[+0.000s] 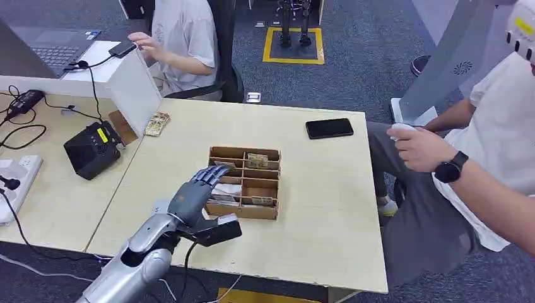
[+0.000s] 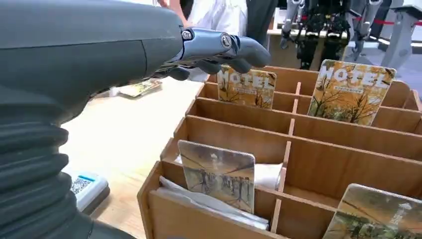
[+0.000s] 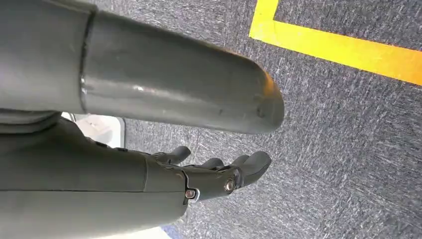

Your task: Pass the card to the sensor for recognition and then transmit it.

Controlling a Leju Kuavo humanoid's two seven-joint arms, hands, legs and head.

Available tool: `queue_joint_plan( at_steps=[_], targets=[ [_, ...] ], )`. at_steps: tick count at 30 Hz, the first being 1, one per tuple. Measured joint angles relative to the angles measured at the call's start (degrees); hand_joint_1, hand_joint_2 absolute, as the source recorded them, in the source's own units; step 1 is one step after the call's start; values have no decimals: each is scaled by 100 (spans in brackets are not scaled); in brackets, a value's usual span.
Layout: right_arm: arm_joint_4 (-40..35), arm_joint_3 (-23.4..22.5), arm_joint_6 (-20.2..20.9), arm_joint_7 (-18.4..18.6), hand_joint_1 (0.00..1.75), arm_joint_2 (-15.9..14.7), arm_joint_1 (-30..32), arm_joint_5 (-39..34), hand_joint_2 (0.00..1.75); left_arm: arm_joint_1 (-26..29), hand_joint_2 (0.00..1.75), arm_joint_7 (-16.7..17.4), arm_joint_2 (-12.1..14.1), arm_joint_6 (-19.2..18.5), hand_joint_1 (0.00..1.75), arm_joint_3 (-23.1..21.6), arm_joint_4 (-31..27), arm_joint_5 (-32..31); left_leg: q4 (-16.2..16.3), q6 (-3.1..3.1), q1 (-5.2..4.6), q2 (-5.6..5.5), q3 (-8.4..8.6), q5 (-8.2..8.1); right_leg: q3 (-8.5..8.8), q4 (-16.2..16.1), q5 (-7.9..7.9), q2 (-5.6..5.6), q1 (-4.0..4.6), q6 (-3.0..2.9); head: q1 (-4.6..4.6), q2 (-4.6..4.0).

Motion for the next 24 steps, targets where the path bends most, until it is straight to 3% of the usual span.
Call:
queue_joint_plan(
  at_steps=[9,24],
  targets=[
    [0,57,0,7,0,2,-1,0,0,-33,175,57,-138,403,0,90,164,-333,0,0,1,0,0,0,0,0,0,0,0,0,0,0],
    [0,136,-2,2,0,2,-2,0,0,-68,175,110,-216,582,0,293,262,-709,0,0,0,0,0,0,0,0,0,0,0,0,-2,0]
  ],
)
